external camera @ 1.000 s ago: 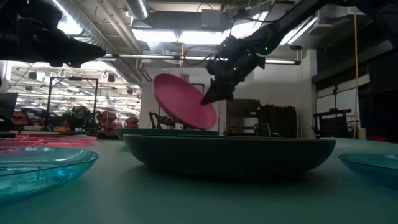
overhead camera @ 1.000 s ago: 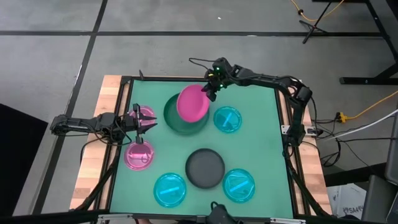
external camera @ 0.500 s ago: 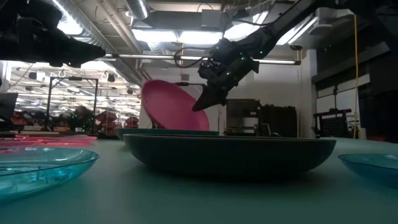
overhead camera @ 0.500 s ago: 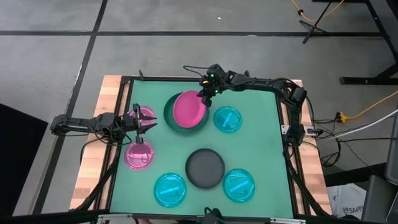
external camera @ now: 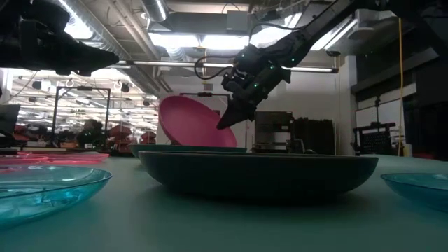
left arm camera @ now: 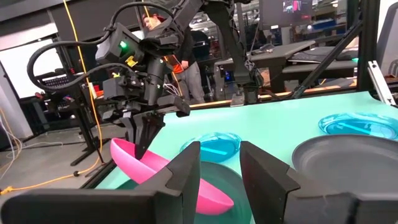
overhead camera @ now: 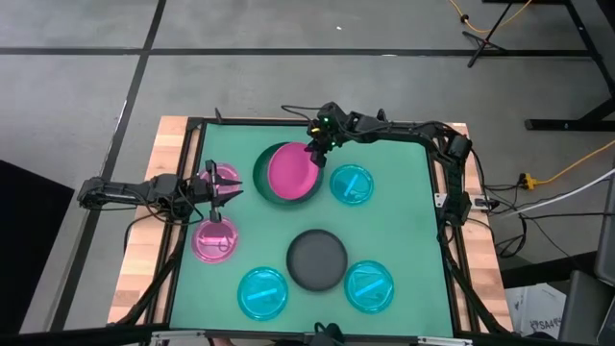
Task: Stack plastic plates
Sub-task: Stack the pink plate on top of the green plate
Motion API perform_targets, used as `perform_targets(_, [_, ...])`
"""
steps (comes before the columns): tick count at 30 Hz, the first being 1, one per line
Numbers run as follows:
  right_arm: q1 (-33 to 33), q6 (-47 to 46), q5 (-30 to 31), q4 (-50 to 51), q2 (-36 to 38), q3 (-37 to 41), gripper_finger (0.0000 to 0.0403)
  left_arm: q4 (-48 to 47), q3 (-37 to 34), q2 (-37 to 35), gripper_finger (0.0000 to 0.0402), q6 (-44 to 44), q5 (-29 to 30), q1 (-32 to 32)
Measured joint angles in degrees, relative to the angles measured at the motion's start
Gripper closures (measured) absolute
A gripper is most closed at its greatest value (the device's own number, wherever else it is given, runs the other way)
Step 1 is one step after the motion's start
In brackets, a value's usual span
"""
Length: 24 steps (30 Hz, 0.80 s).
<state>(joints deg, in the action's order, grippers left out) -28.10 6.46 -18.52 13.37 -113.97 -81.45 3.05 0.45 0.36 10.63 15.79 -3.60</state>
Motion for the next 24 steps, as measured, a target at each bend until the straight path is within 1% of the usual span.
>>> perform_targets(17, [0.00, 0.02, 0.04, 0.07, 0.02, 0.00, 0.0402, 0.00, 0.00, 0.00, 0.0295, 0.00, 0.00, -0.02])
perform_targets(20, [0.00, 0.03, 0.07, 0.07, 0.01, 0.00, 0.0392, -0.02, 0.00, 0.00, 0.0295, 0.00, 0.00, 0.00])
perform_targets(24, [0.00, 0.04, 0.11, 0.04, 0.02, 0.00, 0.0370, -0.02, 0.00, -0.01, 0.0295, 0.00, 0.00, -0.01])
